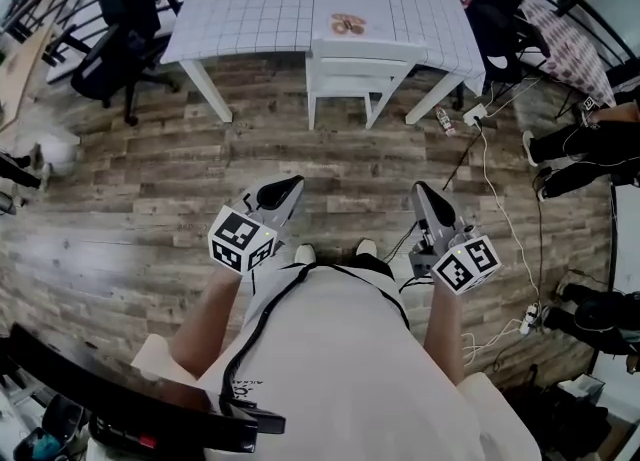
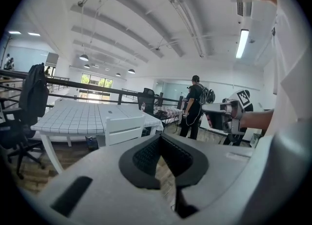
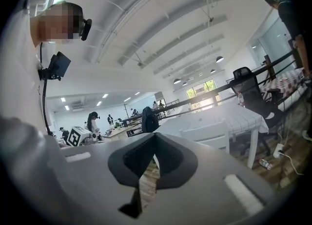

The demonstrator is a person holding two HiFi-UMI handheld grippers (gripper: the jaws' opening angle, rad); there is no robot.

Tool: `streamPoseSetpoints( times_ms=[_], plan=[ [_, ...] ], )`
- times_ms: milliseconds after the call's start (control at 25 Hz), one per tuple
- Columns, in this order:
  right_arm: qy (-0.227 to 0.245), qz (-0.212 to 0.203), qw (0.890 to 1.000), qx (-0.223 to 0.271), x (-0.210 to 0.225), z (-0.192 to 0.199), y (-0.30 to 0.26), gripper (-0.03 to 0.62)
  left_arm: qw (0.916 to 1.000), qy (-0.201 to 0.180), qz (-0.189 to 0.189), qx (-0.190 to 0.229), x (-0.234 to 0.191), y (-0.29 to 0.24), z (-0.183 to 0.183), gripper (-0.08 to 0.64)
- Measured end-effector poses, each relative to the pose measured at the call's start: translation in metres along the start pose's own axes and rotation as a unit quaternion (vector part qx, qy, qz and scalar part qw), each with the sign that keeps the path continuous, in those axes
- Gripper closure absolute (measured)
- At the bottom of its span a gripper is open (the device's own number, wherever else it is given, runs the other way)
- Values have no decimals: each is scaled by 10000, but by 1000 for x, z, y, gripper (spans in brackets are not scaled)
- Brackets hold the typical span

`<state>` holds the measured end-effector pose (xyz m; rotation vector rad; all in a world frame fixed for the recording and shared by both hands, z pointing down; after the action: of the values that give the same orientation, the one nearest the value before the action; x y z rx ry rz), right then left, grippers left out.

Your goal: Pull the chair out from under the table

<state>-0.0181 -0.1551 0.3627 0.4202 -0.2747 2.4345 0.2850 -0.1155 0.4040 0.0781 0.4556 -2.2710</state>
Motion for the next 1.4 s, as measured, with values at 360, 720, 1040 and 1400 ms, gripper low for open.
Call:
streamPoseSetpoints(
  times_ms=[360,720,1040,1400],
  plan=[
    [-102,61,9999,-8,3,-1,-13,584,10000,-32,0,25,-9,-2,3,552],
    [-307,-145,9994,66,47,-3,-28,584,9996,-46,-253,-110,-11,-30,4,552],
    [-125,-345,9992,-170,140,-38,-54,584,9990,-105,-381,-196,-14,-125,-34,552],
    [191,-618,9955,-690,240,-77,-75,584,9982,-172,-520,-228,-3,-234,-81,552]
  ],
)
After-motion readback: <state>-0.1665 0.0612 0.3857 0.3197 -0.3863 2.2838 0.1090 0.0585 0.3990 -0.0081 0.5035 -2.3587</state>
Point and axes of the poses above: the fingertips, and each gripper's own axes: y backward along the fingers, x to its right, z out of its underside, the point moved 8 cm from there along y, backward along the fingers, and after that the axes turned 4 degrees about -z, right-handed, at the moved point
